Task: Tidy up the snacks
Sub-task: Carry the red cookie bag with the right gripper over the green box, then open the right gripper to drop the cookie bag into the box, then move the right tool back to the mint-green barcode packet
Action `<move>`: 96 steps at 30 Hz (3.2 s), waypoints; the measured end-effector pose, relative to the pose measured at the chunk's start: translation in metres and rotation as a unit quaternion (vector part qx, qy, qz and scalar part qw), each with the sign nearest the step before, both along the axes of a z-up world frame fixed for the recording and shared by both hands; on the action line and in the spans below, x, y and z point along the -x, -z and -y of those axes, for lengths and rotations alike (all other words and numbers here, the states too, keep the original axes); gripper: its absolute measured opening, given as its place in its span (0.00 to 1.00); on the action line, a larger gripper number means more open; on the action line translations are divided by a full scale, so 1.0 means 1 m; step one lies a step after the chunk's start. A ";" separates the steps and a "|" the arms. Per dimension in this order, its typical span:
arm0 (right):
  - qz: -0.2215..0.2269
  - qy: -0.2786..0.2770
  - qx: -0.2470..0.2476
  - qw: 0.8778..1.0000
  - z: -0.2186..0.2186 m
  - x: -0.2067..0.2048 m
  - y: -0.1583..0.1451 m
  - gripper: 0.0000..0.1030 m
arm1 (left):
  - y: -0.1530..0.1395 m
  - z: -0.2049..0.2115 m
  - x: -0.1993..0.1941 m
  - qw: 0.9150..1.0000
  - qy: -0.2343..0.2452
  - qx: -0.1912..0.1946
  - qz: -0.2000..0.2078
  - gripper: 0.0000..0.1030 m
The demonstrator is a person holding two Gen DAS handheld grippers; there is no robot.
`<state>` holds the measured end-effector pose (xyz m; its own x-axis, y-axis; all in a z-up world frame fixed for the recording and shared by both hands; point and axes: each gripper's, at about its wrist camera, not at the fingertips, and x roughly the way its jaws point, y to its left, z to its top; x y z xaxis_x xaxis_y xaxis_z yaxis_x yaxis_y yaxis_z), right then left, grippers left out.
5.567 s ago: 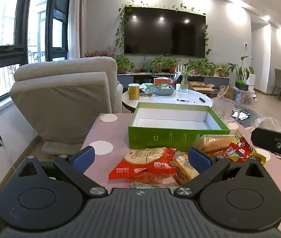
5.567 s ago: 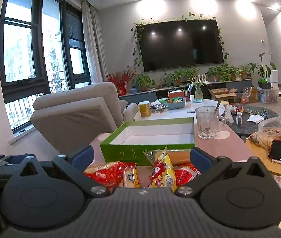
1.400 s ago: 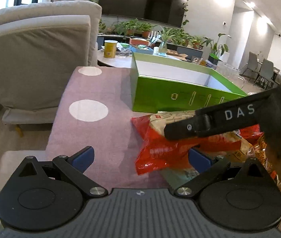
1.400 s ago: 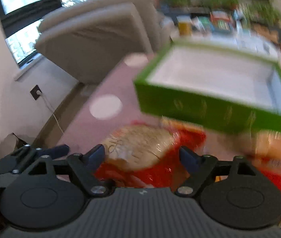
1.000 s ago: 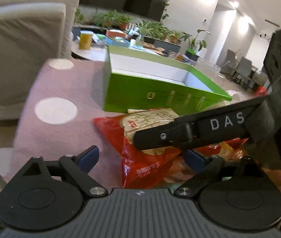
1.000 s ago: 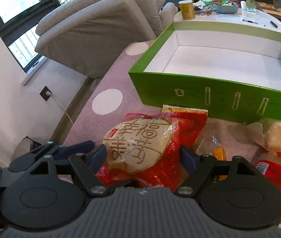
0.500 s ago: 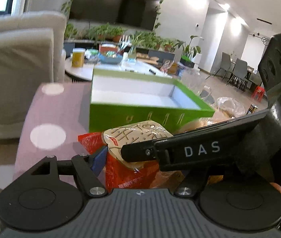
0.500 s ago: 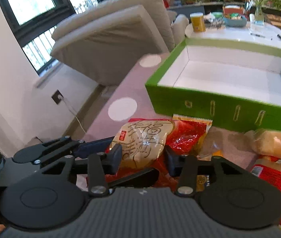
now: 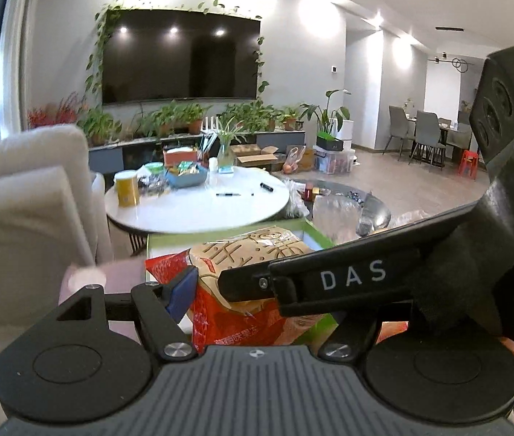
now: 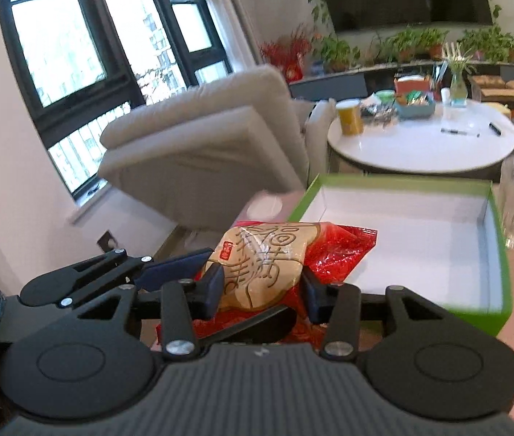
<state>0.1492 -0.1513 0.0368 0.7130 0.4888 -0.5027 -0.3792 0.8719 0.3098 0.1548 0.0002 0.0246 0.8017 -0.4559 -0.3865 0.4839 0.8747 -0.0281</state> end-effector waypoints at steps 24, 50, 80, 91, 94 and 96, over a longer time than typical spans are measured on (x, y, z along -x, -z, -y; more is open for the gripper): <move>-0.058 0.033 -0.027 0.997 0.018 -0.085 0.037 0.41 | 0.051 0.012 -0.112 0.997 -0.009 -0.041 -0.061 0.68; 0.066 0.009 0.018 0.998 0.037 0.058 -0.015 0.46 | 0.032 -0.028 0.035 0.992 -0.119 -0.014 -0.046 0.95; -0.098 0.002 0.021 0.995 0.000 0.104 0.067 0.46 | 0.065 -0.066 0.106 0.983 -0.160 0.020 -0.093 0.96; -0.135 0.034 0.041 0.989 -0.001 0.100 0.088 0.46 | 0.081 -0.068 0.114 0.985 -0.130 0.011 -0.110 0.96; -0.142 0.037 0.039 0.988 -0.002 0.098 0.092 0.46 | 0.086 -0.066 0.114 0.985 -0.129 0.003 -0.114 0.95; -0.146 0.039 0.041 0.988 -0.002 0.097 0.095 0.46 | 0.089 -0.065 0.115 0.985 -0.124 -0.001 -0.117 0.95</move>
